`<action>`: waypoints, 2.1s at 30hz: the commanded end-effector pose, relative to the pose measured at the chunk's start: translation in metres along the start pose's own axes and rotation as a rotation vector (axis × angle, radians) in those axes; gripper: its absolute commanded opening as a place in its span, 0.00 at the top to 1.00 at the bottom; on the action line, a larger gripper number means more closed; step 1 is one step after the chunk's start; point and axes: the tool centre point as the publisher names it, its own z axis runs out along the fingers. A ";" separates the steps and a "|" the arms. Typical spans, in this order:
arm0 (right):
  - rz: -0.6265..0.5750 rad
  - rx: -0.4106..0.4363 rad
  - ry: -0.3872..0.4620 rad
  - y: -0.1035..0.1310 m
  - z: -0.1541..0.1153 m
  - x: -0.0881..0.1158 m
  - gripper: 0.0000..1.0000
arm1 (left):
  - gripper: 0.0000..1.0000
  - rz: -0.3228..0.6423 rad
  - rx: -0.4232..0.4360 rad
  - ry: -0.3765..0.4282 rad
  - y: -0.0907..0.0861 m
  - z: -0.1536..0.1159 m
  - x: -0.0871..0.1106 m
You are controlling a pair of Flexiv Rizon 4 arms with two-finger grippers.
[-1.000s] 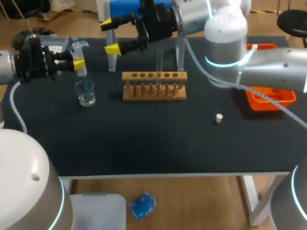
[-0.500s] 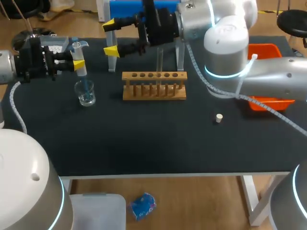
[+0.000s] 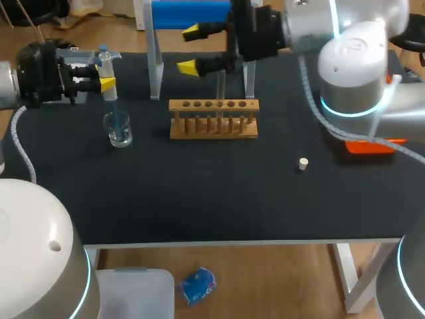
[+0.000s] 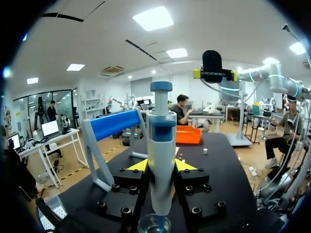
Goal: Invert the test tube, pick up the pipette, mount the tip to pipette, aspirate from beaker and dispense into the tube, eject the tip, return the pipette, and cap with the stopper.
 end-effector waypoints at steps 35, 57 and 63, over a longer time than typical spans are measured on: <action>0.012 0.113 -0.077 -0.055 -0.096 -0.027 0.00 | 1.00 -0.014 0.040 -0.015 0.003 0.003 0.002; -0.028 0.173 -0.011 -0.136 -0.100 -0.093 0.00 | 1.00 -0.014 0.040 -0.015 0.003 0.003 0.002; -0.021 0.186 0.004 -0.153 -0.095 -0.103 0.00 | 1.00 -0.014 0.040 -0.015 0.003 0.003 0.002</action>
